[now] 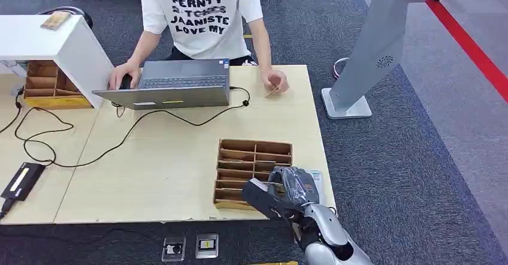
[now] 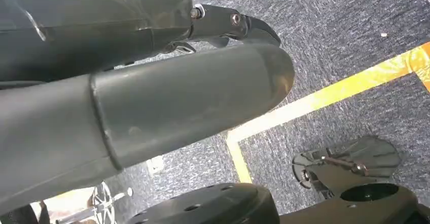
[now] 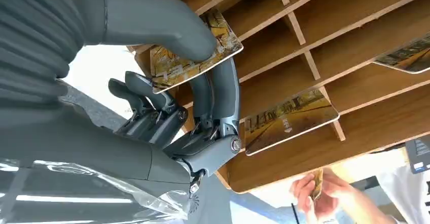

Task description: Pass the card to the sensor for recognition and then transmit it.

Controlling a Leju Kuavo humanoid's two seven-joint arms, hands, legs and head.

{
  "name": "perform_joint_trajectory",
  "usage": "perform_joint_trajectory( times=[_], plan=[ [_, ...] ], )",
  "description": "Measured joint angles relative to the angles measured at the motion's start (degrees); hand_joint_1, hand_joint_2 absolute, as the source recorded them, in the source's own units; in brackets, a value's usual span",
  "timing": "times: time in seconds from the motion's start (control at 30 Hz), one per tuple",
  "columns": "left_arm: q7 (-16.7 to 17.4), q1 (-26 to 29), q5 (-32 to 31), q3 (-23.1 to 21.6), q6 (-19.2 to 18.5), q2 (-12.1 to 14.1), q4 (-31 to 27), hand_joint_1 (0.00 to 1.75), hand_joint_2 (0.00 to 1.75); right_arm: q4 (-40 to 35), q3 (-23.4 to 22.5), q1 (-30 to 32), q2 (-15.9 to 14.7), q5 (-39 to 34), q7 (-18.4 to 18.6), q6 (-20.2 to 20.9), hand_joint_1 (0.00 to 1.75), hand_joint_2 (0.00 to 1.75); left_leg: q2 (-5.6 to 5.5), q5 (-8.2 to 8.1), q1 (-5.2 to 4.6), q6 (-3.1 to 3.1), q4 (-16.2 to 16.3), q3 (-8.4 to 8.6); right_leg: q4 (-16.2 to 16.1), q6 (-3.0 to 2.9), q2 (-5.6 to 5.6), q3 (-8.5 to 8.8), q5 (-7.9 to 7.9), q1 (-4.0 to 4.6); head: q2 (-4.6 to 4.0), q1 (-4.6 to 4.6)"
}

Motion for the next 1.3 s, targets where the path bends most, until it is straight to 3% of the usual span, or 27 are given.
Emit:
perform_joint_trajectory(
  times=[0.3,0.97,1.3],
  plan=[
    [0.0,0.1,0.0,0.02,0.15,0.0,0.0,0.0,0.0,-1.01,-0.09,-0.06,-0.11,0.87,0.78,-1.67,1.68,1.75,0.0,0.0,0.0,0.0,0.0,0.0,0.0,0.0,0.0,0.0,0.0,0.0,0.0,0.0],
    [0.07,-0.02,-1.55,0.02,-0.35,-0.02,-0.02,0.0,0.0,-15.98,-3.37,0.24,-2.06,7.56,1.79,-7.54,1.75,1.75,0.01,0.0,0.0,0.0,0.01,0.02,0.0,0.0,0.04,-0.02,0.0,0.0,0.0,0.0],
    [0.66,-0.5,-2.03,-0.02,-0.85,-0.15,-0.04,0.0,0.0,-20.87,-4.7,0.53,-2.97,9.25,0.77,-8.33,1.75,1.75,0.04,0.0,0.0,0.0,0.0,0.03,0.0,0.0,0.06,-0.01,0.01,0.0,0.0,0.0]
  ],
)
